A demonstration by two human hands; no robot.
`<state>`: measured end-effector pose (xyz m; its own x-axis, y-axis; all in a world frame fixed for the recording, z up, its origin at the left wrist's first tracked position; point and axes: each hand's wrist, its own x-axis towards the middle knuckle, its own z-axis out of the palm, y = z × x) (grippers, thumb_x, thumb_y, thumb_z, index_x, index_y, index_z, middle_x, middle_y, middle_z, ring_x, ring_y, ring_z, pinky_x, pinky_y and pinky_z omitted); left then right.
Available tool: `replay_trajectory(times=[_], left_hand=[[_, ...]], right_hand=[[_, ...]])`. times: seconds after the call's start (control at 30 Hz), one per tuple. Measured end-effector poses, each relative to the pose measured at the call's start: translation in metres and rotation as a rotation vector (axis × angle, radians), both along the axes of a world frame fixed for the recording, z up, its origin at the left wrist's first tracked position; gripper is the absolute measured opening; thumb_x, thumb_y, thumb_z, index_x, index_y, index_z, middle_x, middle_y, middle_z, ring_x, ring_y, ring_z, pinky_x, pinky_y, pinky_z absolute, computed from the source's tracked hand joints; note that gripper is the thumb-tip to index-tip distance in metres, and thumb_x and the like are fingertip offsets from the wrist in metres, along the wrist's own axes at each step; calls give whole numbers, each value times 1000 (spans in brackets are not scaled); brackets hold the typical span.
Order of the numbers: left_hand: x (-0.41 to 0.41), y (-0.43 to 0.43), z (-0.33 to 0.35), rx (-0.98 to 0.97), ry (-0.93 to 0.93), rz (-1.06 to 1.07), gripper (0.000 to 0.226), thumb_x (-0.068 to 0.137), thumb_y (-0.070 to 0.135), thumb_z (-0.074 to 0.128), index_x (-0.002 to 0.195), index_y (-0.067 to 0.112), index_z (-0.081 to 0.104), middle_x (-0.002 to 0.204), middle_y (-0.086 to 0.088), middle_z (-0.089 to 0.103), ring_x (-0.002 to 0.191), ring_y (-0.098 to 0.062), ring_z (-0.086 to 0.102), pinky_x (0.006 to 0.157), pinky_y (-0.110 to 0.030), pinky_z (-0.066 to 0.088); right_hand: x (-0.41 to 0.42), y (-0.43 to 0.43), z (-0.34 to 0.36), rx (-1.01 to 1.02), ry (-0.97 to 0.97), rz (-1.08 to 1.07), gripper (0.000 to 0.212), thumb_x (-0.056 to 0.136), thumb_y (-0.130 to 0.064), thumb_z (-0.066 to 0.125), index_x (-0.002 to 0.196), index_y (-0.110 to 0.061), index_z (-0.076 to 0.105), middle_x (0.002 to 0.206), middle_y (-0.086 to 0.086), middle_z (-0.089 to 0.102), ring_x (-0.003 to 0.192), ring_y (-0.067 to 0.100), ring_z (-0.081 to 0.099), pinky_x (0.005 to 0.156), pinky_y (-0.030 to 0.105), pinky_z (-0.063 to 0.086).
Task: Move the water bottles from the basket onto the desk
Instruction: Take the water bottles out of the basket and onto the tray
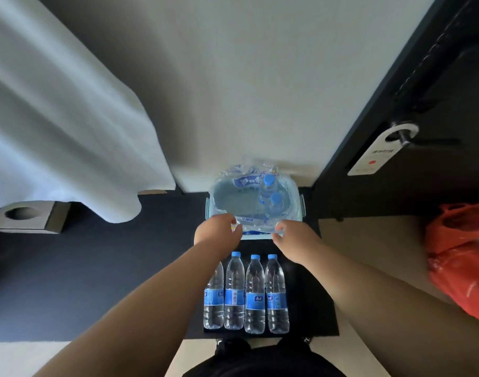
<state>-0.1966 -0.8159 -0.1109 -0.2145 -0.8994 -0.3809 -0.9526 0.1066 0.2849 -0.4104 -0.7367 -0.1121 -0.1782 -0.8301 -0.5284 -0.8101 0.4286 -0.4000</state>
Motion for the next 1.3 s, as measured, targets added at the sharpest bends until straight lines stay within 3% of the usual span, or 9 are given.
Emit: replay_trajectory(times=[0.2, 0.33, 0.4, 0.53, 0.67, 0.87, 0.97, 1.3], left_hand=[[-29, -40, 24, -15, 28, -43, 39, 92, 53, 49, 124, 36, 63, 88, 11, 70, 74, -16, 61, 68, -29, 47], [-58, -61, 29, -57, 66, -88, 42, 92, 50, 51, 131, 36, 59, 101, 10, 70, 71, -14, 58, 55, -25, 38], [-71, -71, 27, -62, 76, -119, 41, 93, 47, 53, 132, 37, 55, 103, 8, 70, 72, -17, 60, 55, -26, 42], [-94, -87, 11, -42, 73, -199, 40, 96, 41, 55, 135, 40, 46, 108, 4, 70, 74, -20, 59, 50, -29, 39], [-109, -98, -14, 16, 42, -281, 41, 100, 38, 51, 140, 43, 44, 122, 1, 65, 90, -24, 62, 63, -33, 44], [-121, -104, -37, 23, 15, -332, 45, 100, 42, 54, 144, 40, 41, 125, 0, 64, 102, -30, 64, 66, -36, 44], [-123, -107, -45, 37, 1, -327, 33, 102, 35, 53, 134, 31, 48, 119, -6, 64, 97, -32, 64, 67, -38, 49], [-99, -92, -41, 7, 43, -187, 26, 104, 31, 50, 128, 23, 51, 93, -6, 62, 70, -29, 56, 54, -31, 40]], right_hand=[[-15, -37, 23, -106, 96, -14, 37, 104, -45, 49, 130, -21, 62, 116, 3, 72, 96, 23, 68, 82, 41, 59], [-18, -56, 21, -110, 118, -56, 42, 104, -43, 50, 139, -22, 54, 113, 5, 70, 90, 25, 68, 73, 39, 58], [-19, -64, 17, -93, 134, -55, 43, 103, -44, 50, 141, -22, 50, 108, 5, 68, 86, 25, 68, 69, 39, 58], [-20, -78, 3, -70, 150, -32, 53, 103, -46, 52, 150, -22, 43, 117, 6, 67, 101, 28, 67, 76, 41, 59], [-17, -85, -14, -21, 163, -21, 56, 103, -47, 55, 152, -22, 42, 129, 8, 66, 114, 31, 65, 85, 42, 58], [-16, -82, -37, -89, 188, -46, 39, 103, -42, 55, 135, -21, 52, 109, 6, 70, 92, 28, 68, 63, 34, 43], [-16, -79, -44, -125, 206, -44, 39, 102, -45, 56, 134, -23, 51, 102, 4, 69, 80, 25, 61, 59, 33, 39], [-15, -76, -40, -186, 174, -71, 25, 104, -40, 56, 122, -22, 54, 95, 2, 66, 82, 27, 64, 57, 33, 39]])
